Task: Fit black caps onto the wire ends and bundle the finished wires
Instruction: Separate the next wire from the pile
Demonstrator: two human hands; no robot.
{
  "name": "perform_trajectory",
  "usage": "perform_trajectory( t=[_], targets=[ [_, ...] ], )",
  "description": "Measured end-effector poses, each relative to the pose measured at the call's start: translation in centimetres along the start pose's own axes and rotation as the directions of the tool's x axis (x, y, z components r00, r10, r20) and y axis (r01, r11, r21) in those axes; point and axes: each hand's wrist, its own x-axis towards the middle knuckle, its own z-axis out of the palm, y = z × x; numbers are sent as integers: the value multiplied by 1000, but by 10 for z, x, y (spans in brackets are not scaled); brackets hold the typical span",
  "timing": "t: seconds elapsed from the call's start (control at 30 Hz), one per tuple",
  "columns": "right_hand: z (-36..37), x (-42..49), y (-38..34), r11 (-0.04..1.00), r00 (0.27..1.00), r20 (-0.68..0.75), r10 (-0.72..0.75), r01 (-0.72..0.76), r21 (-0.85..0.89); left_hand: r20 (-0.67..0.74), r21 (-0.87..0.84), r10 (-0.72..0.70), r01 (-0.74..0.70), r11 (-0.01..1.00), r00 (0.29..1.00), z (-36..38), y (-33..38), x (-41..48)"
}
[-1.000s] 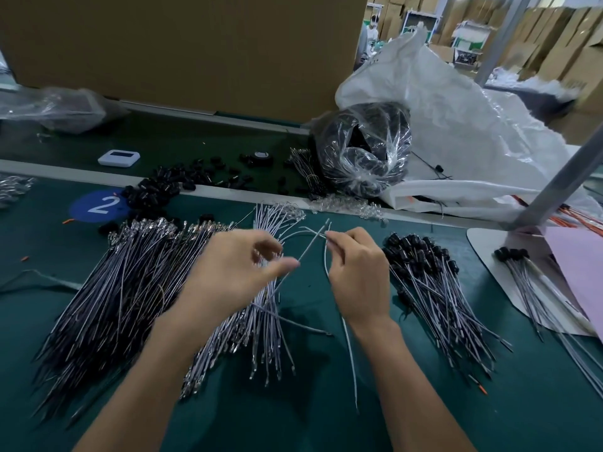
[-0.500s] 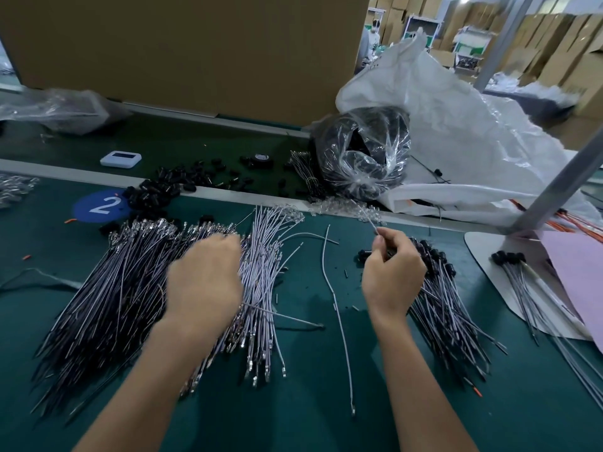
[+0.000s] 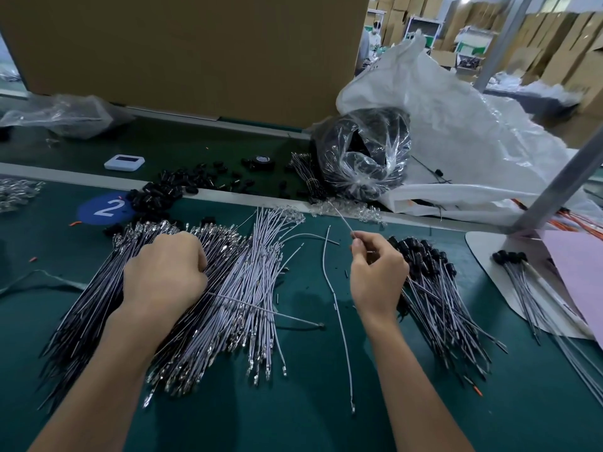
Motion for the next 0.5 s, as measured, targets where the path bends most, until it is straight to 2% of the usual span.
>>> perform_trajectory(
  t=[0.13,0.27,0.33,0.4,0.5],
  targets=[
    [1,-1,-2,999,1000,18,-15,15,30,25,-34,37,-36,999,999,2,3,0],
    [2,-3,-5,992,999,51,-6,-1,123,-180,-157,135,-164,974,974,-1,13,-3],
    [3,-5,-6,988,995,93,-17,3,152,-220,-177,168,-209,962,961,-1,19,-4],
    [3,-7,-7,987,991,128,-32,11,160,-139,-80,148,-160,984,979,2,19,-3],
    [3,-7,-6,985,988,154,-25,-2,173,72,195,64,-77,978,995,6,8,-3]
  ],
)
